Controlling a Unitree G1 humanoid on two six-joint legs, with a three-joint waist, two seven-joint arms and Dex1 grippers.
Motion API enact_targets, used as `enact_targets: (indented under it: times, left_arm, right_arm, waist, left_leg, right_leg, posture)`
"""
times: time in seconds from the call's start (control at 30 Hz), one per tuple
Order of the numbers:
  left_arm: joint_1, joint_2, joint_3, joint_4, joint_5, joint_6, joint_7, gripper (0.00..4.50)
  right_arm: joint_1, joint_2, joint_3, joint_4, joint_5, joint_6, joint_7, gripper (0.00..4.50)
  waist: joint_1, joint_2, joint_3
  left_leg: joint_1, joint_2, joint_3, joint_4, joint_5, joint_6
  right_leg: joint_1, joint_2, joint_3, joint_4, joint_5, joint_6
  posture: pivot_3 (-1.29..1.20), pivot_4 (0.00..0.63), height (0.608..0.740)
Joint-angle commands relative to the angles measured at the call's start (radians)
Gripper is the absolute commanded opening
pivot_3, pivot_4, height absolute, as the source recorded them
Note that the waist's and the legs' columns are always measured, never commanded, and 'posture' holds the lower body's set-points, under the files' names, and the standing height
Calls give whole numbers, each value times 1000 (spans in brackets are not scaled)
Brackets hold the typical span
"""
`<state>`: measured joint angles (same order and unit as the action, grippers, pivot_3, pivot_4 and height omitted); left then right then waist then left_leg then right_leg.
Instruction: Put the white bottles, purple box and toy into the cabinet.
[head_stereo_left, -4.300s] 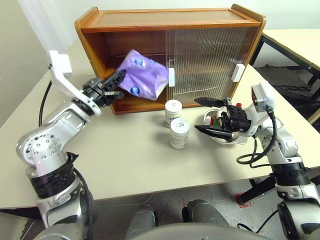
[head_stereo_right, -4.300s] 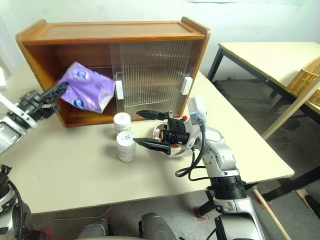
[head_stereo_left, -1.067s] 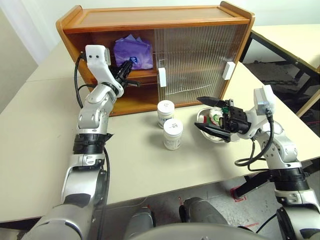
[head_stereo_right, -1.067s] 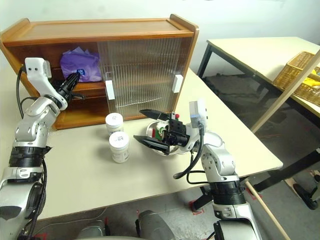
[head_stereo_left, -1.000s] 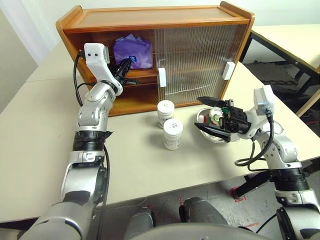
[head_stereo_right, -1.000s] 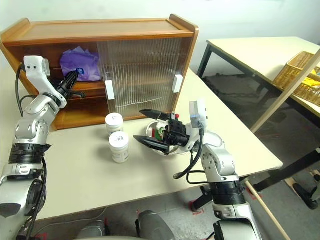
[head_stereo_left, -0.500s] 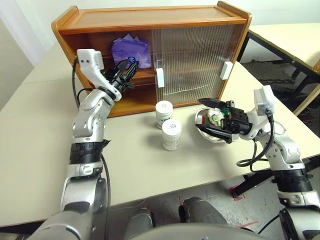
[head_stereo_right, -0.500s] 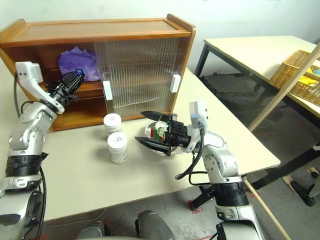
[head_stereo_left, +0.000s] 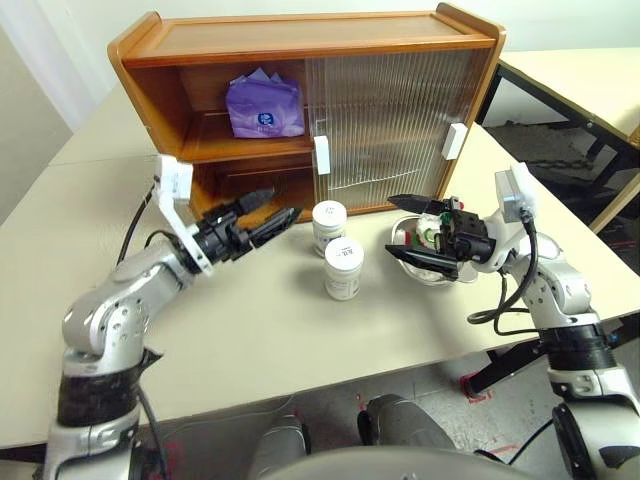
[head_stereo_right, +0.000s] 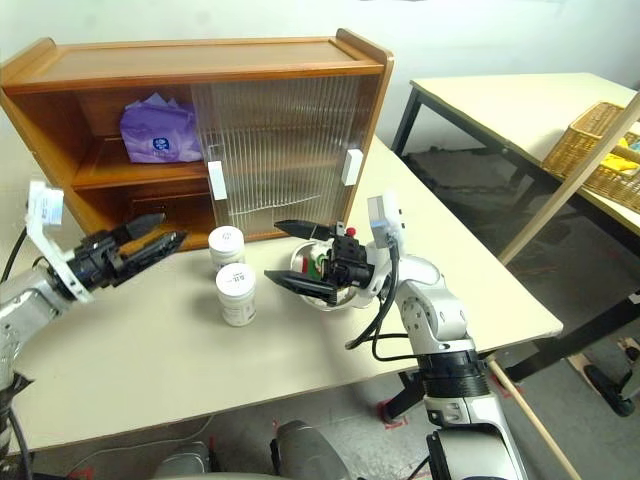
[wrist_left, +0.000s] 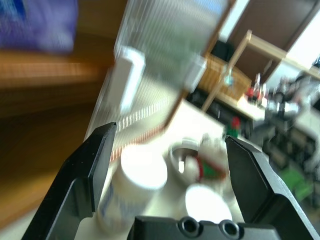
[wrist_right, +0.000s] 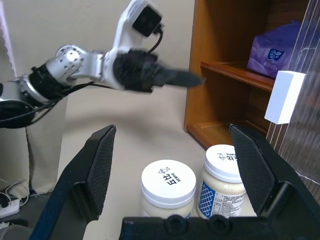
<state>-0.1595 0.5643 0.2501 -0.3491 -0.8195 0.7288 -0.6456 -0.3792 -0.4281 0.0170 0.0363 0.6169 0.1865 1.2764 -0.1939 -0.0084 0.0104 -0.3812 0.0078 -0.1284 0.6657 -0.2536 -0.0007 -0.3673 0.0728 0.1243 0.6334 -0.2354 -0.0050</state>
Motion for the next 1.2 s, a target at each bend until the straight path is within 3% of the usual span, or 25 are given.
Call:
enact_targets:
  times: [0.03, 0.1, 0.17, 0.4, 0.73, 1.2]
  left_arm:
    - [79, 56, -71, 16, 156, -103, -39, 4486]
    - [104, 112, -148, 125, 361, -252, -21, 4486]
    - [110, 117, -185, 202, 447, -376, -44, 4486]
    - [98, -25, -189, 245, 412, -397, -50, 4486]
    - [89, -67, -244, 297, 453, -407, -83, 4486]
    - [-70, -145, -324, 527, 565, -518, -104, 4486]
  right_arm:
    - [-5, 3, 6, 4, -11, 1, 1, 4500]
    - [-13, 4, 5, 12, -13, -2, 5, 4500]
    - [-22, 3, 4, 23, -15, -4, 9, 4500]
    - [-35, -1, 3, 35, -23, -8, 19, 4500]
    - [-51, 7, 9, 39, -26, 2, 23, 4500]
    - [-62, 15, 12, 33, -26, 15, 33, 4500]
  waist:
    - [0, 1, 0]
    - [1, 1, -1]
    - [0, 2, -1]
    - [4, 4, -3]
    - [9, 4, -3]
    - [29, 5, -4]
  left_leg:
    - [0, 2, -1, 0, 0, -1]
    - [0, 3, -1, -1, -1, -1]
    - [0, 4, -2, -2, -1, -2]
    - [-15, 3, -1, -3, -1, -2]
    - [-15, 3, 0, -2, 2, -1]
    - [-14, 4, -1, -1, 6, 0]
  right_leg:
    - [-1, 0, 0, 0, 0, 0]
    - [-2, 0, 0, 0, 0, -2]
    - [-4, 0, 0, 0, 1, -4]
    - [-18, -1, -1, 1, 5, -11]
    - [-18, 1, -1, 1, 9, -11]
    - [-17, 0, -1, 1, 13, -10]
  posture:
    - [-226, 2, 740]
    - [-225, 2, 740]
    - [-223, 1, 740]
    - [-225, 0, 740]
    - [-217, 0, 740]
    - [-217, 0, 740]
